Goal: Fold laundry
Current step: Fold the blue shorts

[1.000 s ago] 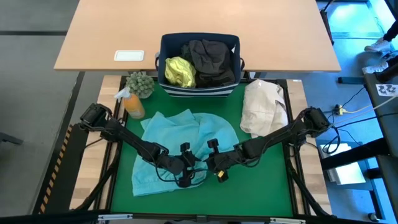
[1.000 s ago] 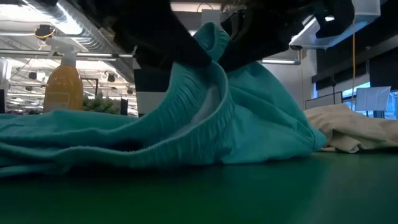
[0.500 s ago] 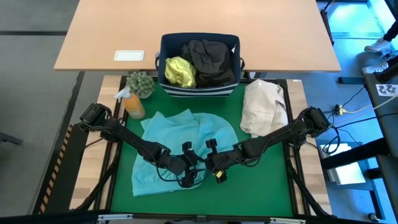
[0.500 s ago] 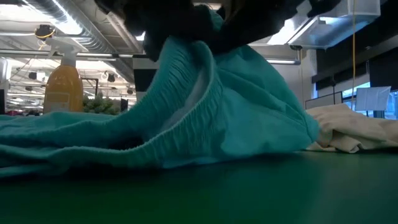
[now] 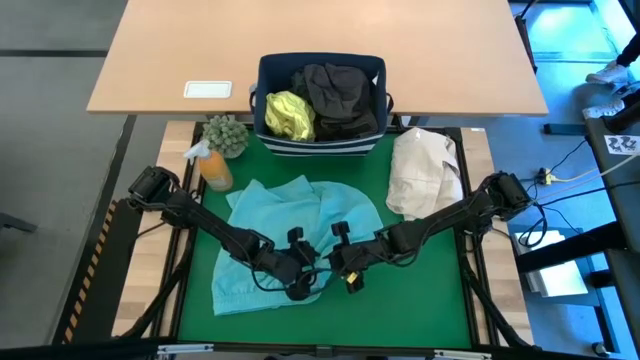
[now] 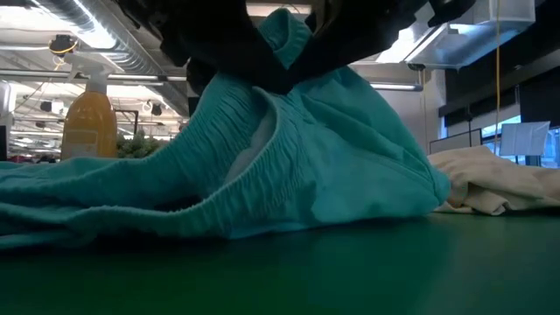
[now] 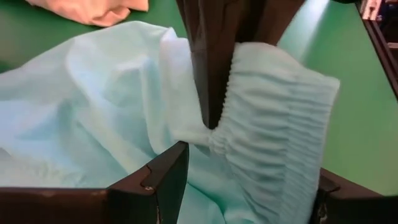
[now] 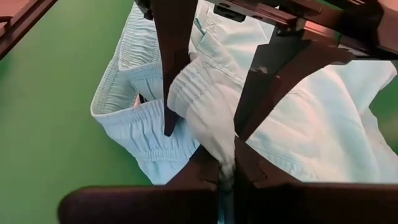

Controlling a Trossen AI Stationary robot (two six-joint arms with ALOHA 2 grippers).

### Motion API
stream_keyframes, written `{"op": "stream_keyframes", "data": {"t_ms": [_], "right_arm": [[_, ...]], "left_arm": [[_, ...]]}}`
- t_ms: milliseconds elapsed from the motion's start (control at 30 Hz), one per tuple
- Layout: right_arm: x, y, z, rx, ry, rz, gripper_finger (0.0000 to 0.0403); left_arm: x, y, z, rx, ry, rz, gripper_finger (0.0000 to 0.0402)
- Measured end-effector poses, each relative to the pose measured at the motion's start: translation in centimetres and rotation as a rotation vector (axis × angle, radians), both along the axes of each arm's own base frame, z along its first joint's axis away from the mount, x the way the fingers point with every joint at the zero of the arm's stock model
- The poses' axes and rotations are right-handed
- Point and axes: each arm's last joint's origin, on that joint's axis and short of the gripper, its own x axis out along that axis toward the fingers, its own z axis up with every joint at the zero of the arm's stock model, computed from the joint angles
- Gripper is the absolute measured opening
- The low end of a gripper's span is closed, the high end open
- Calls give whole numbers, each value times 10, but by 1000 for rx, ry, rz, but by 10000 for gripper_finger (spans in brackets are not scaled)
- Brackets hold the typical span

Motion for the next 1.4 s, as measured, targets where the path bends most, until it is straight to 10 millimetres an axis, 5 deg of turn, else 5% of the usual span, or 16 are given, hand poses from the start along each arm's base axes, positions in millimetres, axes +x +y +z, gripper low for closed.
{"op": "stream_keyframes", "data": {"t_ms": [267,567,1033,1400], "right_arm": [[0,1,0,-24,0,23,16],[-4,0,4,-137,-1,142,25],[-33,-12,12,-152,210,87,245],[-49,-19,-1,-168,394,7,258]], "left_arm": [[0,0,0,6,-3,-1,161],[1,0,1,44,-2,-25,14],[-1,-3,0,43,20,-57,5],[3,-14,17,22,44,-110,5]]}}
